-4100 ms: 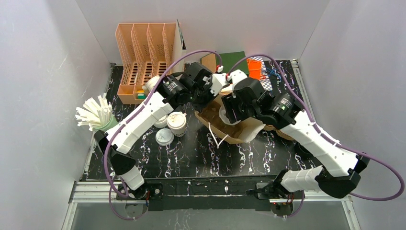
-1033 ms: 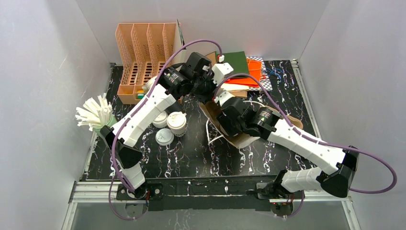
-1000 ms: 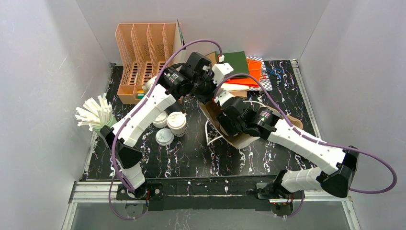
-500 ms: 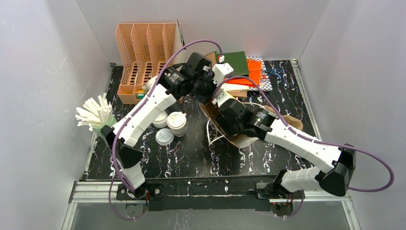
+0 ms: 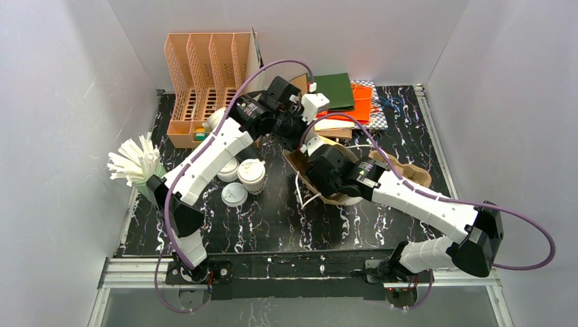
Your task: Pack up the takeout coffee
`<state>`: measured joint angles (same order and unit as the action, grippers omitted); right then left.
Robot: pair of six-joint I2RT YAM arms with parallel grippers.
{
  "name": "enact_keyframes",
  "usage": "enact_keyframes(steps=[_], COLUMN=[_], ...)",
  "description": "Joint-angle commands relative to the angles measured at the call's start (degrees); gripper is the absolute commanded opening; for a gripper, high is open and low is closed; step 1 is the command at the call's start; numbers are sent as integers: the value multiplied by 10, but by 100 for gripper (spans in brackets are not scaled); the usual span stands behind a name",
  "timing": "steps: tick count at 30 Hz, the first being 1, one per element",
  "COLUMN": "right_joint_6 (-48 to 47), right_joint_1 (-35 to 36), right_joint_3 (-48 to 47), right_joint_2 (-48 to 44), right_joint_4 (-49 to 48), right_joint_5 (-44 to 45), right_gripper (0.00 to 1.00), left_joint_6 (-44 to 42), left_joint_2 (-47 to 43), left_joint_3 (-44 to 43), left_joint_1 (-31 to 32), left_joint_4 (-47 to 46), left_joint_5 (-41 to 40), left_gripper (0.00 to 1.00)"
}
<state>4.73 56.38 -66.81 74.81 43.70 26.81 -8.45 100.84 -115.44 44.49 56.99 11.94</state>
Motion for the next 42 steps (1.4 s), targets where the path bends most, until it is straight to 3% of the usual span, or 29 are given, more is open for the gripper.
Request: enact_keyframes(steps=[1,9,27,42], right_joint_6=[26,47,75,80], right_joint_1=[-7,-19,-53,-72], right_joint_3=[11,27,22,51], right_joint_2=[6,8,57,121], right_joint_4=[4,16,79,31], right_joint_5=[-19,-46,-103,-123], right_gripper=[2,2,2,1], left_joint_6=[25,50,52,59], left_joint_2=[-18,-32,6,7], left_joint_3=[21,63,9,28], left_joint_1=[-9,-21,-32,-39], left_joint_4=[2,-22,10,16], left_joint_5=[57,67,21,23], left_gripper=[0,0,0,0])
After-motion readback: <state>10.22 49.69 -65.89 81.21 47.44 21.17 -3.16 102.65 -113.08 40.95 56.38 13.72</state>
